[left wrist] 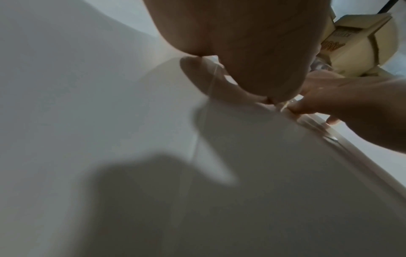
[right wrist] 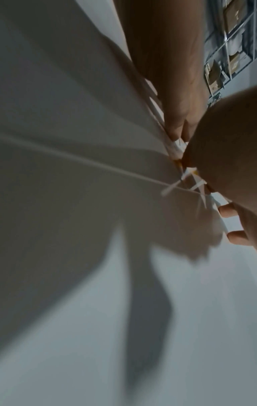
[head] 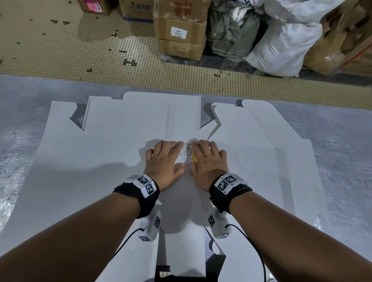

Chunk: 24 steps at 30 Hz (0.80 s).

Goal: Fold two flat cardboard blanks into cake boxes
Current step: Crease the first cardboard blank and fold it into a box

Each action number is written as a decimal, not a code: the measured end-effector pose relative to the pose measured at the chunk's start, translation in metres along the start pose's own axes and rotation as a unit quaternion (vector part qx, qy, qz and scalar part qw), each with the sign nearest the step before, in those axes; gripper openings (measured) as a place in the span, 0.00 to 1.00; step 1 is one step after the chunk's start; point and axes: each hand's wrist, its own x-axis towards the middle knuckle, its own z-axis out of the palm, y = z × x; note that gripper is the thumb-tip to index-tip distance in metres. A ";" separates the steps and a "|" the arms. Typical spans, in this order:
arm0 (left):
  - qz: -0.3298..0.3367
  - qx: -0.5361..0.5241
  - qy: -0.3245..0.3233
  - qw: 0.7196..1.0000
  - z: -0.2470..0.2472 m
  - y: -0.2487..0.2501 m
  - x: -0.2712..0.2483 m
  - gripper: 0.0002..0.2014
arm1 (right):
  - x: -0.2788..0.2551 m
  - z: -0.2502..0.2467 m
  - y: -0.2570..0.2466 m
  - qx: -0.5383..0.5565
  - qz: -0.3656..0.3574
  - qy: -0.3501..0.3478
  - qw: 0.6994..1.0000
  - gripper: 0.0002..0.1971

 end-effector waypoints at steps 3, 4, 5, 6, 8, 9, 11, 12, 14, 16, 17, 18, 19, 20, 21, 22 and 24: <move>0.003 0.036 -0.011 0.999 -0.002 0.002 0.002 0.38 | 0.004 -0.001 -0.001 0.001 0.001 -0.009 1.000 0.31; 0.006 0.042 -0.014 0.999 -0.004 0.002 0.003 0.37 | 0.003 -0.001 -0.002 0.001 -0.003 -0.006 1.000 0.31; 0.012 0.051 -0.015 0.999 -0.005 0.002 0.004 0.36 | 0.002 0.001 -0.002 0.003 -0.009 -0.001 1.000 0.31; 0.020 0.063 -0.016 0.998 -0.006 0.003 0.006 0.36 | 0.001 0.002 -0.003 0.008 -0.013 0.004 1.000 0.32; 0.033 0.089 -0.023 0.995 -0.008 0.003 0.008 0.35 | -0.002 0.004 -0.005 0.030 -0.017 0.019 0.999 0.33; 0.034 0.099 -0.028 0.994 -0.008 0.003 0.008 0.35 | -0.003 0.005 -0.006 0.041 -0.017 0.028 0.999 0.33; 0.028 0.100 -0.032 0.994 -0.008 0.002 0.009 0.35 | -0.003 0.005 -0.007 0.046 -0.014 0.036 0.998 0.34; 0.023 0.092 -0.034 0.995 -0.008 0.002 0.009 0.36 | -0.002 0.005 -0.006 0.046 -0.012 0.032 0.998 0.35; 0.018 0.088 -0.042 0.995 -0.007 0.003 0.009 0.37 | 0.001 0.003 -0.004 0.054 -0.005 0.019 0.998 0.35; 0.019 0.085 -0.047 0.995 -0.009 0.005 0.009 0.36 | 0.004 0.001 -0.004 0.060 -0.002 0.011 0.998 0.35; 0.020 0.086 -0.048 0.995 -0.011 0.005 0.010 0.36 | 0.004 0.001 -0.004 0.063 -0.001 0.011 0.998 0.35; 0.022 0.090 -0.049 0.994 -0.013 0.005 0.010 0.36 | 0.003 0.000 -0.003 0.066 -0.002 0.013 0.998 0.35; 0.025 0.094 -0.052 0.994 -0.015 0.005 0.011 0.36 | 0.002 -0.001 -0.003 0.071 -0.005 0.017 0.997 0.35; 0.027 0.097 -0.055 0.993 -0.017 0.004 0.011 0.36 | -0.001 0.000 -0.001 0.075 -0.010 0.021 0.997 0.34; 0.027 0.097 -0.057 0.993 -0.017 0.003 0.010 0.36 | -0.003 0.001 0.000 0.077 -0.014 0.026 0.997 0.33; 0.025 0.097 -0.056 0.993 -0.016 0.003 0.009 0.35 | -0.006 0.003 0.002 0.080 -0.017 0.030 0.996 0.32; 0.019 0.100 -0.051 0.994 -0.013 0.006 0.006 0.34 | -0.012 0.009 0.003 0.088 -0.020 0.046 0.995 0.30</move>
